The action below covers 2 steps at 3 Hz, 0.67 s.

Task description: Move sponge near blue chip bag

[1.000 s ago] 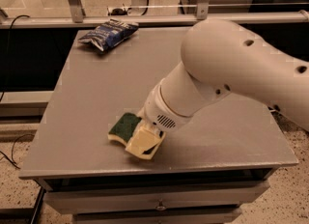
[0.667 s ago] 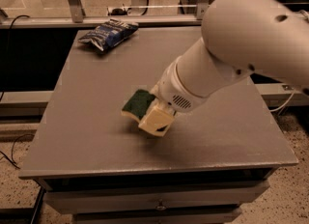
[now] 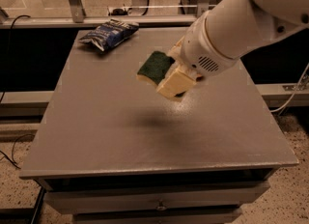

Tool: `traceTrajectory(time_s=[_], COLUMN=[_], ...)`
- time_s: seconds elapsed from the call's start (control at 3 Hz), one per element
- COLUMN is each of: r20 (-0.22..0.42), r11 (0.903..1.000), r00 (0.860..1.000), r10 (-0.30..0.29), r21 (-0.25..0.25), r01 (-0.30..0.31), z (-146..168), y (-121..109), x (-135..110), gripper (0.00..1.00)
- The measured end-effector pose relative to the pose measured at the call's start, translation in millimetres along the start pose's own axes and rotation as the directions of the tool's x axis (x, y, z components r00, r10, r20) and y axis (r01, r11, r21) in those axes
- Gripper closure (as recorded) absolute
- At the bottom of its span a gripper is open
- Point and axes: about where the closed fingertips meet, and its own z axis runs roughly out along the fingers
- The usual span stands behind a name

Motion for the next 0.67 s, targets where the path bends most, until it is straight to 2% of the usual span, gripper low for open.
traceTrajectory(time_s=[0.33,0.67], r20=[0.013,0.051], r11=[0.9999,0.9992], r00=[1.0,0.999], r10=[-0.002,-0.005], r21=[0.013,0.04], r01=[0.002,0.003], z=[6,34], y=[-4,-31], x=[-5,-19], gripper=[1.0,1.0])
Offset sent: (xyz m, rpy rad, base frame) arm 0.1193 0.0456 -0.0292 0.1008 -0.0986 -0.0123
